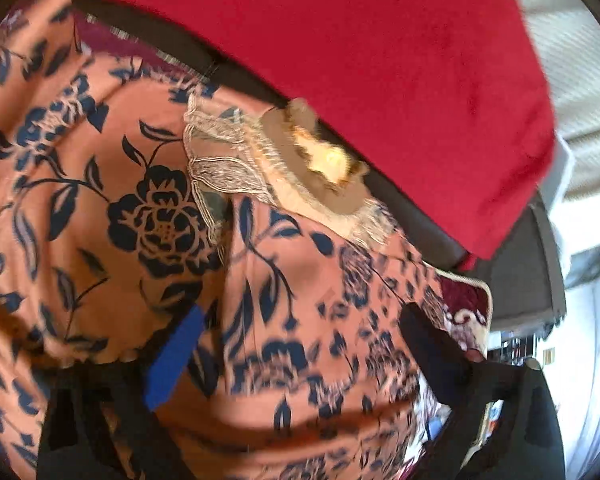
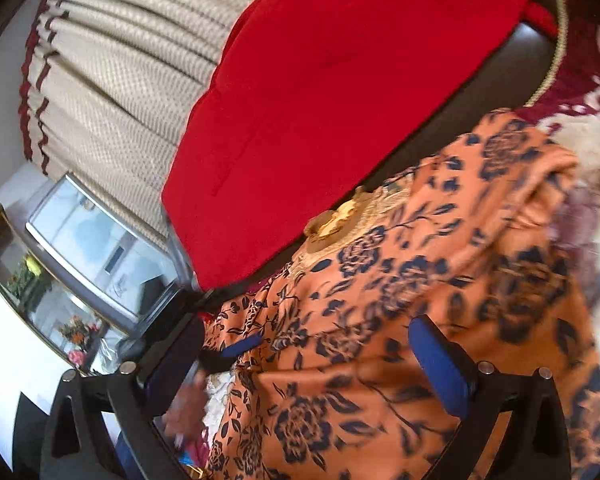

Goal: Fold small clothes

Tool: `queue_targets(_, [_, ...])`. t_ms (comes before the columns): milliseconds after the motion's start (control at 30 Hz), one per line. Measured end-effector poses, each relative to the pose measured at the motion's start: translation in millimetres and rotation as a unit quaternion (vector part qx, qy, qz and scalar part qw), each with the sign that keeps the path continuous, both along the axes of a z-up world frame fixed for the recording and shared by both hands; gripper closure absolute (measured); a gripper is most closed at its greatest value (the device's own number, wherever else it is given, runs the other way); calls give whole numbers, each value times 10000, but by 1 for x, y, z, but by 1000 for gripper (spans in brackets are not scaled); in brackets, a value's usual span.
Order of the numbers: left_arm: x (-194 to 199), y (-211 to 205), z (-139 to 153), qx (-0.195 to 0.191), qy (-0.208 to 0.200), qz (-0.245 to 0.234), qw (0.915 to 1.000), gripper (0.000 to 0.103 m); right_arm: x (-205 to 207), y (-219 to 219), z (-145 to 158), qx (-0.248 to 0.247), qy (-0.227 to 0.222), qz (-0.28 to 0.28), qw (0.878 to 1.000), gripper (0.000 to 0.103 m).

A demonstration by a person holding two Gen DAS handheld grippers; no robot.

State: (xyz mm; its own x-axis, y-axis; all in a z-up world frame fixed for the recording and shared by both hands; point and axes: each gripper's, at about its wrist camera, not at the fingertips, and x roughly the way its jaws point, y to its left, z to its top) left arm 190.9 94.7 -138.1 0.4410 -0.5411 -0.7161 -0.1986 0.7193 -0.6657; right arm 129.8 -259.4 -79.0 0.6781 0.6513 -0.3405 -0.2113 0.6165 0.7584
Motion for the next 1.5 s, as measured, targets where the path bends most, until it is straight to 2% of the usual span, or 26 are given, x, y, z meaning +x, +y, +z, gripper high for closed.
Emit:
queue_targets(33, [6, -1, -7, -31, 163, 6, 9999, 18, -5, -7, -1, 20, -12, -66, 10000, 0])
queue_targets(67, [7, 0, -13, -66, 310, 33, 9995, 36, -10, -14, -4, 36, -24, -114, 9999, 0])
queue_targets(100, [9, 0, -18, -7, 454, 63, 9989, 61, -12, -21, -6, 83, -22, -166, 9998, 0])
queue_targets(133, [10, 0, -19, 255, 529, 114, 9982, 78, -11, -21, -9, 105, -16, -185, 9998, 0])
queue_targets(200, [7, 3, -10, 527, 363, 191, 9978, 97, -14, -30, -11, 106, -30, -248, 9996, 0])
queue_targets(233, [4, 3, 2, 734, 169, 254, 9968, 99, -17, -36, -12, 93, -31, -257, 9996, 0])
queue_targets(267, [0, 1, 20, 1046, -176, 310, 9939, 99, -18, -40, -13, 77, -9, -259, 9996, 0])
queue_targets(333, [-4, -3, 57, 1394, -854, 258, 9862, 99, -21, -50, -14, 41, 14, -324, 9995, 0])
queue_targets(400, [-9, -5, 80, 1765, -1308, 234, 9753, 99, -21, -58, -14, 15, 20, -362, 9993, 0])
queue_targets(433, [-10, -5, 83, 1963, -1389, 225, 9704, 99, -21, -61, -14, 14, 14, -394, 9992, 0])
queue_targets(467, [-7, -5, 78, 2079, -1308, 194, 9692, 99, -20, -67, -11, 28, -20, -448, 9990, 0])
queue_targets(567, [0, 5, 39, 2167, -746, 109, 9733, 99, -11, -78, -7, 134, -59, -591, 9981, 0])
queue_targets(600, [1, 11, 26, 2254, -619, 160, 9722, 98, -2, -82, -3, 238, -69, -621, 9978, 0])
queue_targets(667, [0, 27, 9, 2182, -450, 331, 9743, 98, 11, -87, 5, 361, -96, -648, 9972, 0])
queue_targets(767, [-4, 55, 9, 2197, -387, 632, 9728, 99, 31, -98, 21, 556, -222, -730, 9955, 0])
queue_targets(900, [-4, 52, 14, 2338, -447, 398, 9704, 99, 50, -111, 25, 843, -178, -849, 9927, 0])
queue_targets(967, [0, 45, 10, 2391, -367, 276, 9699, 98, 62, -109, 20, 1193, -7, -718, 9903, 0])
queue_targets(1067, [8, 47, -1, 2400, -160, 293, 9702, 98, 91, -95, -2, 1942, 316, -34, 9804, 0])
queue_targets(1100, [11, 50, -9, 2353, -126, 302, 9714, 97, 105, -88, -20, 2009, 664, 161, 9772, 0])
queue_targets(1167, [9, 54, -9, 2285, -156, 318, 9729, 96, 121, -84, -64, 1370, 1814, -131, 9737, 0])
queue_targets(1200, [7, 55, -7, 2283, -192, 303, 9729, 96, 121, -85, -74, 1281, 1959, -154, 9721, 2])
queue_targets(1233, [6, 55, -6, 2333, -231, 242, 9718, 96, 118, -85, -69, 1278, 1812, -156, 9750, 1])
queue_targets(1333, [6, 56, -9, 2302, -207, 232, 9727, 95, 113, -79, -30, 1128, 1239, 11, 9859, 0])
queue_targets(1400, [6, 55, -10, 2275, -252, 240, 9732, 95, 126, -76, -13, 1064, 960, 89, 9896, 0])
queue_targets(1467, [4, 56, -7, 2190, -279, 196, 9751, 92, 145, -77, -16, 939, 1027, 6, 9903, 0])
queue_targets(1500, [1, 58, -4, 2115, -264, 194, 9768, 90, 162, -78, -26, 712, 1275, -112, 9892, 0])
